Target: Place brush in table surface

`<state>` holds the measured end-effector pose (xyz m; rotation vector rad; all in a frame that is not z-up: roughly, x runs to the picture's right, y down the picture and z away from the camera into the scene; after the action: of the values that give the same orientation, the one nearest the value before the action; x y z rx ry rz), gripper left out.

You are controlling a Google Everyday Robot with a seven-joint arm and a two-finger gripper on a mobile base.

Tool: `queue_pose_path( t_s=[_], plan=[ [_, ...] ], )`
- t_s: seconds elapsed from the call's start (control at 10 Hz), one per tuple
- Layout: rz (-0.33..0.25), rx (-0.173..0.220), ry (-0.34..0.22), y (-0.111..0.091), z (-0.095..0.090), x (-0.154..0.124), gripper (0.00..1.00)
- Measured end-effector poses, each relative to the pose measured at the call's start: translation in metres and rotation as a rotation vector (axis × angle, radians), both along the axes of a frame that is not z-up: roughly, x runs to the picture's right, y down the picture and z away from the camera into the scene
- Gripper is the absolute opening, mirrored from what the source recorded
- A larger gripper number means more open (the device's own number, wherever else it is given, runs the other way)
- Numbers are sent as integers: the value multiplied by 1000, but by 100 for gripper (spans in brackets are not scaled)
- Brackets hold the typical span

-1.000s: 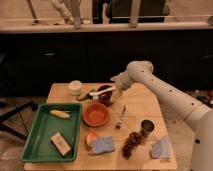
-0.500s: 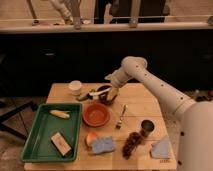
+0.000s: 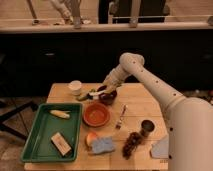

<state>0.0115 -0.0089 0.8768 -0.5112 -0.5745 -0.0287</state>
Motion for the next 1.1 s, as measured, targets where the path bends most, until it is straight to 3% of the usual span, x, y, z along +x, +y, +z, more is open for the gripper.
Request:
queue_pose_path(
  t_s=[0.3,1.1],
  plan=[
    [-16,-20,-6,2,7,1,62],
    [-35,-73,-4,12,30,1,62]
  ],
)
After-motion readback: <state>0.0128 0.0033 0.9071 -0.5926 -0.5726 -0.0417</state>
